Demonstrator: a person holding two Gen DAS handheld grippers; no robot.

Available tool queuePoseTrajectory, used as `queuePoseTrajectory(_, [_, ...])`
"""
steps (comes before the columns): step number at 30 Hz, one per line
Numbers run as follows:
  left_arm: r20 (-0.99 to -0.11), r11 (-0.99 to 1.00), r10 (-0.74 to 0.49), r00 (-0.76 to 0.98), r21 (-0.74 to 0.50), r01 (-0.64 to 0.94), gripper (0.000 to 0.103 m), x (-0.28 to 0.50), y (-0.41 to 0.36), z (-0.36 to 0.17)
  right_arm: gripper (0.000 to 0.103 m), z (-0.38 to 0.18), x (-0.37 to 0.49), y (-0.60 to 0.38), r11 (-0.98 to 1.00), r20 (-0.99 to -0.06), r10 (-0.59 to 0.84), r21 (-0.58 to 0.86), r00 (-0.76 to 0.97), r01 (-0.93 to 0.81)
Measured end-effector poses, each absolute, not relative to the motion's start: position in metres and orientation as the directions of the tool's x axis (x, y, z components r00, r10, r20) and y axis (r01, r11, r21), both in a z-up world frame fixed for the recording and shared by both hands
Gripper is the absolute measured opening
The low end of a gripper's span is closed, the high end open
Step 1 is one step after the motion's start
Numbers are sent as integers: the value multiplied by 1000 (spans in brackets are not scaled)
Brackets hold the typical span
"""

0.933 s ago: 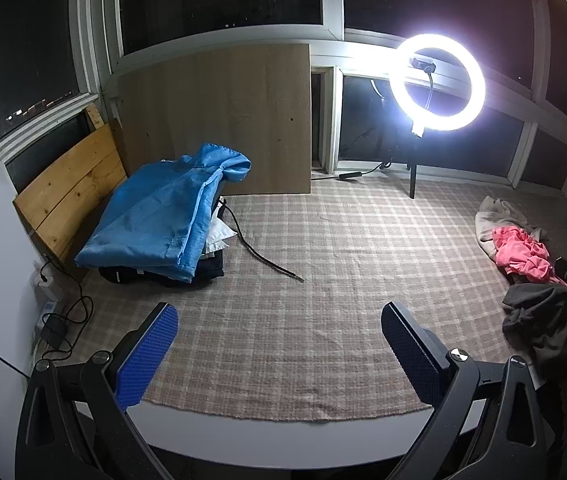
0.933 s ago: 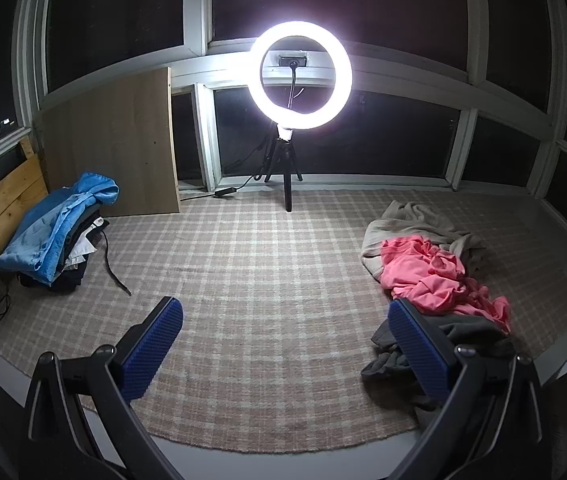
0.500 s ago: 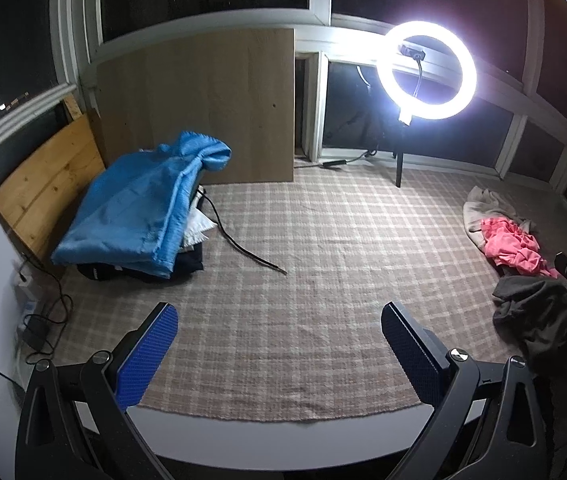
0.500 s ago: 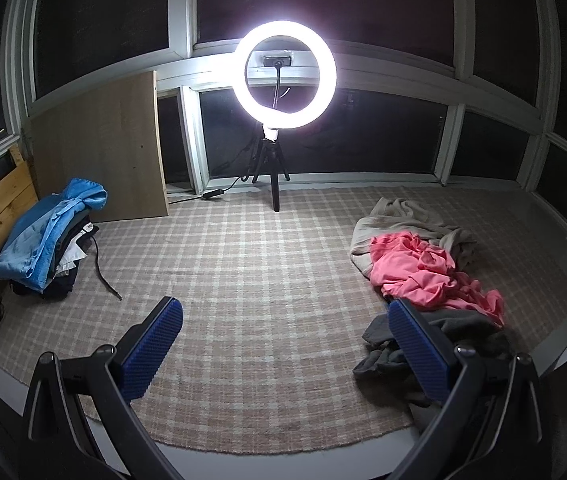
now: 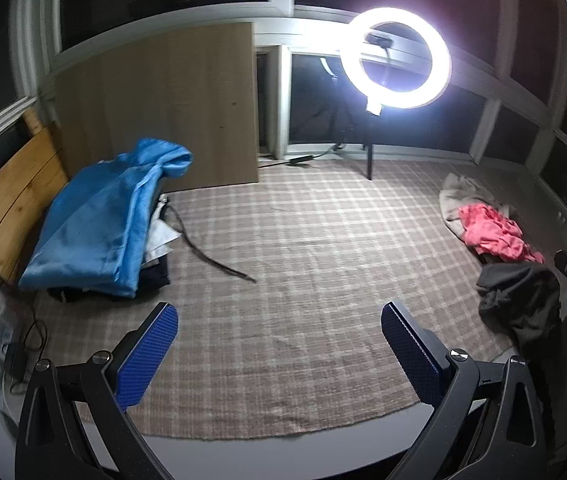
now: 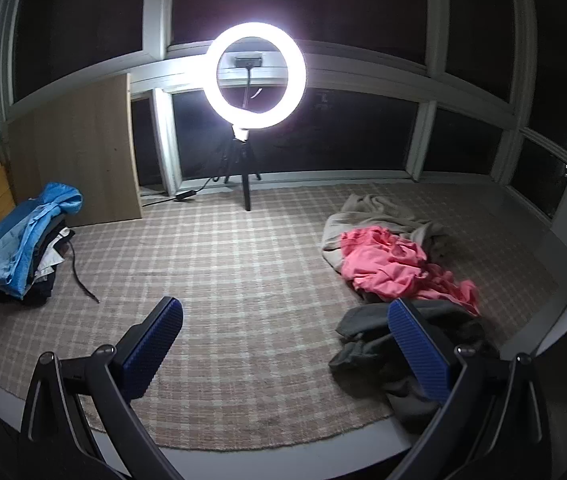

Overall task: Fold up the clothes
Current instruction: 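Move both tools toward the clothes heap with the dark grey shirt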

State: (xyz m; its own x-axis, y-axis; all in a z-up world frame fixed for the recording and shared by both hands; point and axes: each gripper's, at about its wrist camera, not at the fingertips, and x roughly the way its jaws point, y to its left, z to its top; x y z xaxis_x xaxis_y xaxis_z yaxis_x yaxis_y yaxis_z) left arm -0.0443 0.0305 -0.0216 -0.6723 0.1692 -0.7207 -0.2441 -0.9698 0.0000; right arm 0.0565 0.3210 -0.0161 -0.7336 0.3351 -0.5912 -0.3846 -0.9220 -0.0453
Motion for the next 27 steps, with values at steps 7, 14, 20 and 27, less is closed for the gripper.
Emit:
queuePoseTrajectory(7, [-731, -930, 260, -631, -14, -367, 102, -55, 53, -22, 103, -14, 64, 328, -891, -590, 387, -43, -708, -451])
queuePoseTrajectory(14, [-738, -898, 305, -602, -12, -440, 102, -60, 69, -24, 103, -13, 70, 331, -862, -595, 429, -45, -680, -504])
queuePoseTrajectory(20, [-747, -859, 359, -559, -31, -510, 102, -64, 83, -27, 103, -15, 78, 333, -826, -602, 474, -52, -643, -561])
queuePoseTrajectory(27, [-757, -805, 406, -512, -31, -592, 102, -64, 103, -32, 103, -18, 93, 337, -776, -611, 524, -54, -594, -628])
